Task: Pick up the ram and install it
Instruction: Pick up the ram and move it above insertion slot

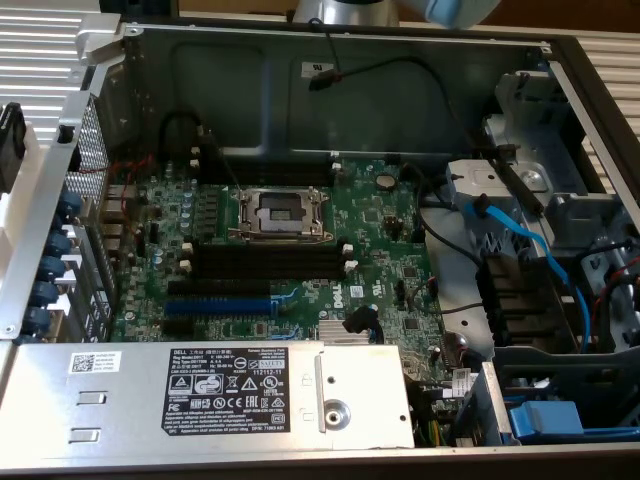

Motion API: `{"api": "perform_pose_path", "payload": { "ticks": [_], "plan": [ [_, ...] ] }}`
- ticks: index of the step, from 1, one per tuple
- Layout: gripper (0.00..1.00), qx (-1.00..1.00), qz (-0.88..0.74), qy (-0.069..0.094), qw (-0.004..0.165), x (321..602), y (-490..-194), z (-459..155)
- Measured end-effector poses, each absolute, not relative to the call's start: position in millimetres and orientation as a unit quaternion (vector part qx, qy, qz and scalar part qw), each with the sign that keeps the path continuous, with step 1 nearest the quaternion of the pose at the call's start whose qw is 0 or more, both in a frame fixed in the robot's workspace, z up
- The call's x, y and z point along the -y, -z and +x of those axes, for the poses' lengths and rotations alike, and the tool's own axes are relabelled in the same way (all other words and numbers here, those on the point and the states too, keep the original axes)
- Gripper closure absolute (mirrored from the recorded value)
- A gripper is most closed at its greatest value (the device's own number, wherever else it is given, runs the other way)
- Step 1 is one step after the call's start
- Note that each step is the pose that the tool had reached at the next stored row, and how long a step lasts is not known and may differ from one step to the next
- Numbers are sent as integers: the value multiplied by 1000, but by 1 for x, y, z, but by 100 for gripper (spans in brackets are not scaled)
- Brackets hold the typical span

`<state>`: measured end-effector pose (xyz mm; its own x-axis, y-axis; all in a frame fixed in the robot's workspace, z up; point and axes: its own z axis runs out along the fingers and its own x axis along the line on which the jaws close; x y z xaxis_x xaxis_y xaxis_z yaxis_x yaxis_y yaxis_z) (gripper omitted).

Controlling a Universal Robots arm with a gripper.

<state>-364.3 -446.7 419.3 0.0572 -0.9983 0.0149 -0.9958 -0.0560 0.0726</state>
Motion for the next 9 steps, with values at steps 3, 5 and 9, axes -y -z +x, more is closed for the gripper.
{"api": "perform_pose_path", "payload": {
  "ticks": [3,5,9],
  "plan": [
    [88,686,726,20,32,448,-421,-351],
    [88,686,726,20,31,448,-421,-345],
    [88,686,726,20,31,449,-421,-345]
  ]
}}
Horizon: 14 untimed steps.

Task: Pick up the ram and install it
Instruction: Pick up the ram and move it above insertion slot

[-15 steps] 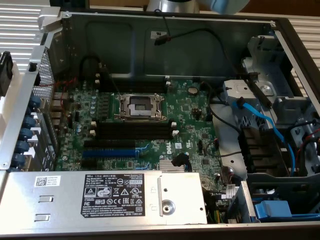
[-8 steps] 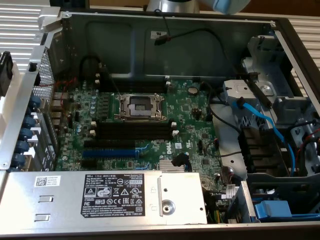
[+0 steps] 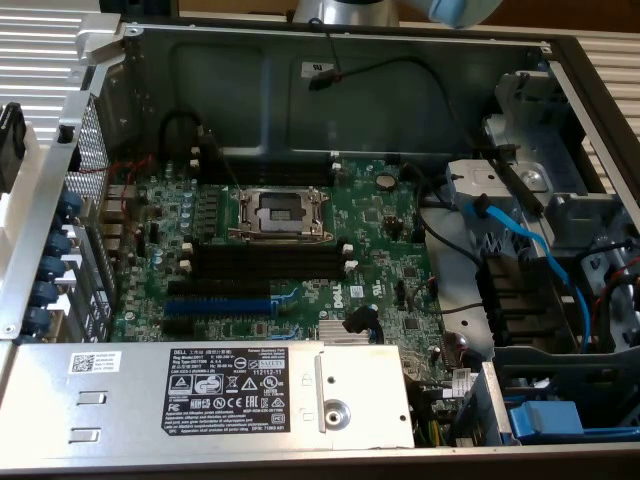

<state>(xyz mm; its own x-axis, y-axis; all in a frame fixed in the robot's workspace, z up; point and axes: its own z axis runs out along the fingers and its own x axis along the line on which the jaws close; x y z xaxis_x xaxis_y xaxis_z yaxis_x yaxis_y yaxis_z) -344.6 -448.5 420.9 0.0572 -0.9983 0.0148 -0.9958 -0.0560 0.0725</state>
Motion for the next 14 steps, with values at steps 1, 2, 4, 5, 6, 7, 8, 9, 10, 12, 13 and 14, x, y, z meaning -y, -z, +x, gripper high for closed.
{"api": "perform_pose_path", "payload": {
  "ticks": [1,2,4,5,6,7,8,9,10,12,13,14],
  "plan": [
    [88,686,726,20,31,449,-421,-345],
    [88,686,726,20,31,449,-421,-345],
    [88,686,726,19,32,449,-421,-343],
    [88,686,726,19,32,449,-421,-339],
    [88,686,726,19,32,449,-421,-334],
    [88,686,726,19,32,449,-421,-329],
    [88,686,726,19,32,449,-421,-325],
    [88,686,726,19,32,449,-421,-321],
    [88,686,726,19,32,449,-421,-316],
    [88,686,726,19,32,449,-421,-306],
    [88,686,726,19,32,449,-421,-302],
    [88,686,726,19,32,449,-421,-297]
  ]
}}
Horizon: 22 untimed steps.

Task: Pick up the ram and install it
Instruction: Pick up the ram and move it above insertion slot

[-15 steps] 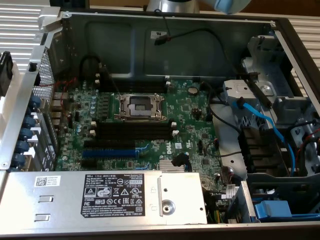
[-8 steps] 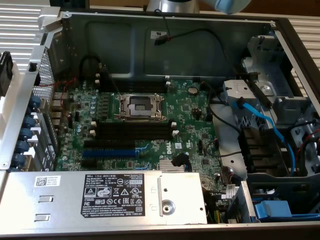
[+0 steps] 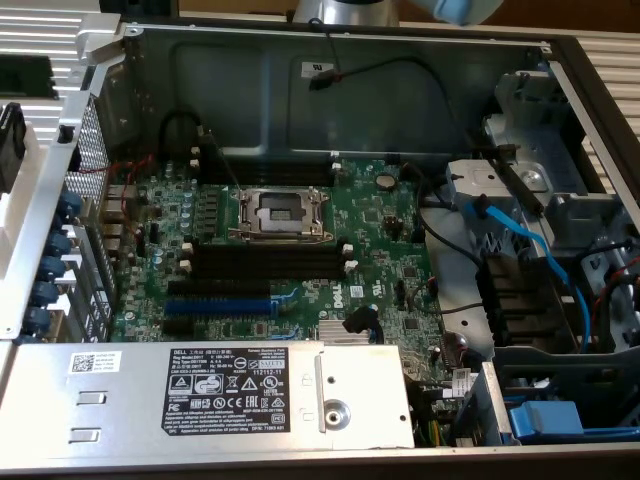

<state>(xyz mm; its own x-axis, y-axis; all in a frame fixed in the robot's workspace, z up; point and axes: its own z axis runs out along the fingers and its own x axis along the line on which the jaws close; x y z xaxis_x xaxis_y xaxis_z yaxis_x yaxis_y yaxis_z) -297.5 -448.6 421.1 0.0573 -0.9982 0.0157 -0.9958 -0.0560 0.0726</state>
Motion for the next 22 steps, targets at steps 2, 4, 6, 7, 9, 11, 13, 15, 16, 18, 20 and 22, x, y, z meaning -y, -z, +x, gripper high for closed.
{"api": "perform_pose_path", "payload": {
  "ticks": [2,4,6,7,9,11,13,15,16,18,20,22],
  "plan": [
    [88,686,726,19,32,449,-421,-289],
    [88,686,726,19,32,449,-421,-280],
    [88,686,726,19,32,449,-421,-271],
    [88,686,726,19,32,449,-421,-266],
    [88,686,726,19,32,449,-421,-256],
    [88,686,726,19,32,449,-421,-247],
    [88,686,726,19,32,449,-421,-238],
    [88,686,726,18,33,449,-421,-229],
    [88,686,726,18,33,449,-421,-225],
    [88,686,726,17,34,448,-421,-216],
    [88,686,726,16,34,447,-421,-208],
    [88,686,726,14,33,446,-421,-201]
  ]
}}
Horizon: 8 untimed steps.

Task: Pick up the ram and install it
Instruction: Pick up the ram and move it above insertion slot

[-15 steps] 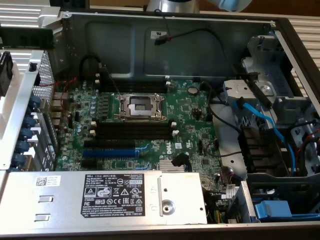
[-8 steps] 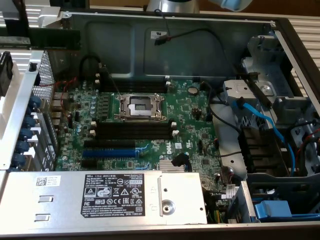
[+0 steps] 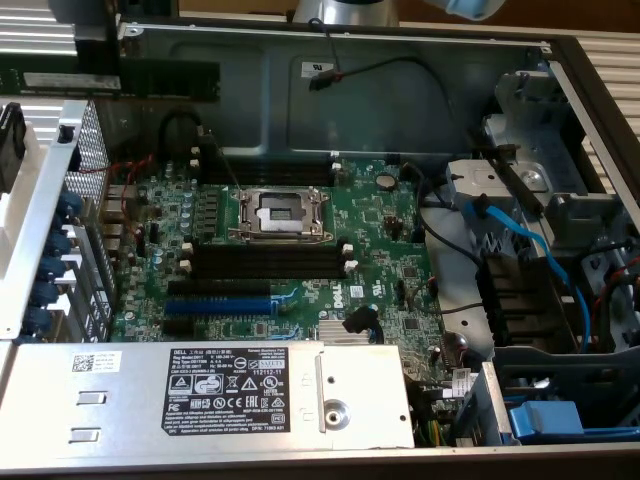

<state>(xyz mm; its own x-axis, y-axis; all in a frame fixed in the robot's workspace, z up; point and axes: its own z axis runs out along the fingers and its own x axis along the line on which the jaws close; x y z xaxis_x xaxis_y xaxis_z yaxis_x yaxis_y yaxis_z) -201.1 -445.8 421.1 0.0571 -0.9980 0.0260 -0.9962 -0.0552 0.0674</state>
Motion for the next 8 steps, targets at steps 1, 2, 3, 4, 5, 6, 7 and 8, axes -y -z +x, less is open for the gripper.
{"api": "perform_pose_path", "payload": {
  "ticks": [1,2,3,4,5,6,7,8],
  "plan": [
    [88,687,726,13,33,445,-421,-198],
    [88,687,726,12,32,445,-421,-194],
    [88,687,726,10,32,444,-421,-190],
    [88,687,726,9,31,443,-421,-187],
    [88,687,726,8,30,443,-421,-183],
    [88,687,726,7,28,442,-421,-180],
    [88,687,726,5,27,441,-421,-177],
    [88,687,726,4,26,441,-421,-174]
  ]
}}
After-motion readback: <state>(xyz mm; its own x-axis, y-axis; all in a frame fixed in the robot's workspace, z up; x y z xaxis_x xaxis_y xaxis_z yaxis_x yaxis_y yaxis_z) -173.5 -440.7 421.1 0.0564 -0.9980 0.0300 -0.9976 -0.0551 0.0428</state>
